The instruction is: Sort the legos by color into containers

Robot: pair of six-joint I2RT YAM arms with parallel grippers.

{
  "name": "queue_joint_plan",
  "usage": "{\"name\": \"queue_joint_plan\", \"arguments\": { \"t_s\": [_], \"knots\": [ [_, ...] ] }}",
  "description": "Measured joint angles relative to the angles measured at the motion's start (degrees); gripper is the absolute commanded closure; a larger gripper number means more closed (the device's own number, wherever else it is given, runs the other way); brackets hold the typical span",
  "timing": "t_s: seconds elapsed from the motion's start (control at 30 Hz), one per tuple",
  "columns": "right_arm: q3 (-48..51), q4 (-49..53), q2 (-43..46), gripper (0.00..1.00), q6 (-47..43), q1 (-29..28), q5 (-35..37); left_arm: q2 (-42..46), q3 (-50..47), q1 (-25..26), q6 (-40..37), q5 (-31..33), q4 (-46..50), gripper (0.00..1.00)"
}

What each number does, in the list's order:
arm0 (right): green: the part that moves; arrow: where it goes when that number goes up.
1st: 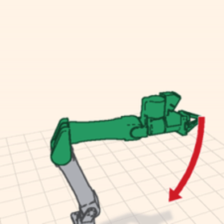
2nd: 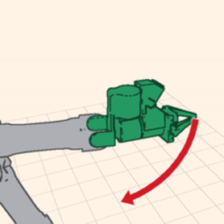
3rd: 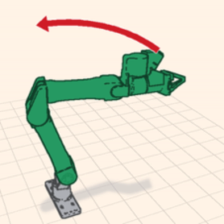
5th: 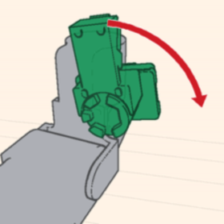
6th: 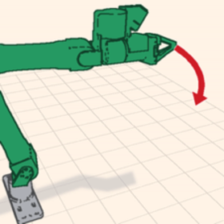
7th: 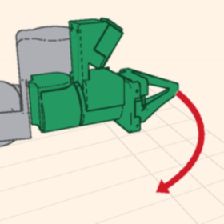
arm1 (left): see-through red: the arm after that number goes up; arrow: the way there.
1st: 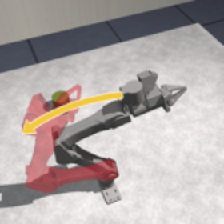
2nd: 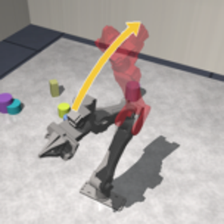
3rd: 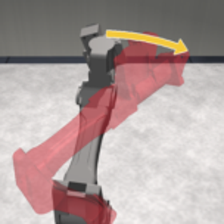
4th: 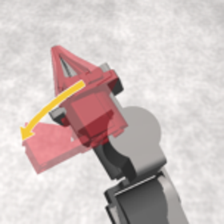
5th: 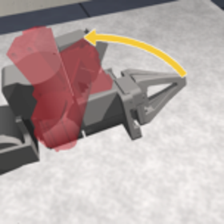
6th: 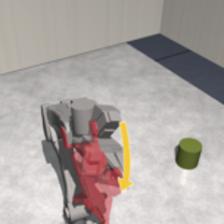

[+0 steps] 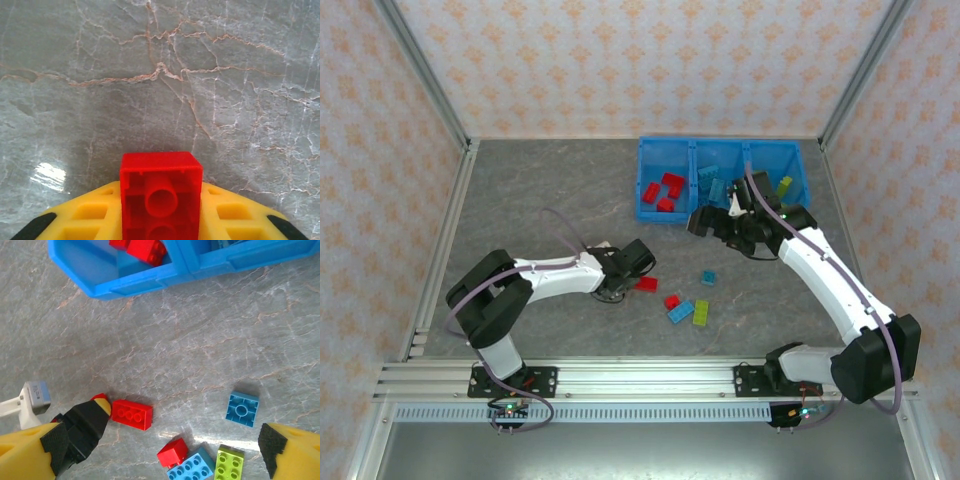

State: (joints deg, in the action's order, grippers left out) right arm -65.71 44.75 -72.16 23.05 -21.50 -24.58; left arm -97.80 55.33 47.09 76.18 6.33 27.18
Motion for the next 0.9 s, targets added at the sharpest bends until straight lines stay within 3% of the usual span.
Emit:
{"name": "queue_joint_plan", "arguments": {
  "t_s": [0.27, 0.5, 0.6, 0.73, 0.9],
  "knots": [
    [0.2, 2.0, -2.6, 0.01, -5.3, -7.7, -4.2, 6.2, 2.7, 0.0, -4.0, 3.3, 4.4, 0.83],
    [1.3, 2.4, -0.7, 0.01, -5.0, -10.4, -2.1, 3.0, 26.6, -3.0, -17.6, 9.0, 6.4, 0.84],
    [1.5, 2.4, 2.0, 0.01, -3.8, -10.4, 1.3, -3.8, 38.1, -6.3, -23.4, 9.6, 6.1, 0.84],
    [2.1, 2.4, 5.1, 0.01, -2.0, -10.4, 5.1, -20.4, 59.8, -9.2, -30.5, 9.6, 8.5, 0.81],
    [4.0, 2.4, 7.0, 0.01, -0.1, -10.4, 6.7, -38.0, 80.4, -10.3, -34.2, 9.4, 15.4, 0.64]
  ]
}}
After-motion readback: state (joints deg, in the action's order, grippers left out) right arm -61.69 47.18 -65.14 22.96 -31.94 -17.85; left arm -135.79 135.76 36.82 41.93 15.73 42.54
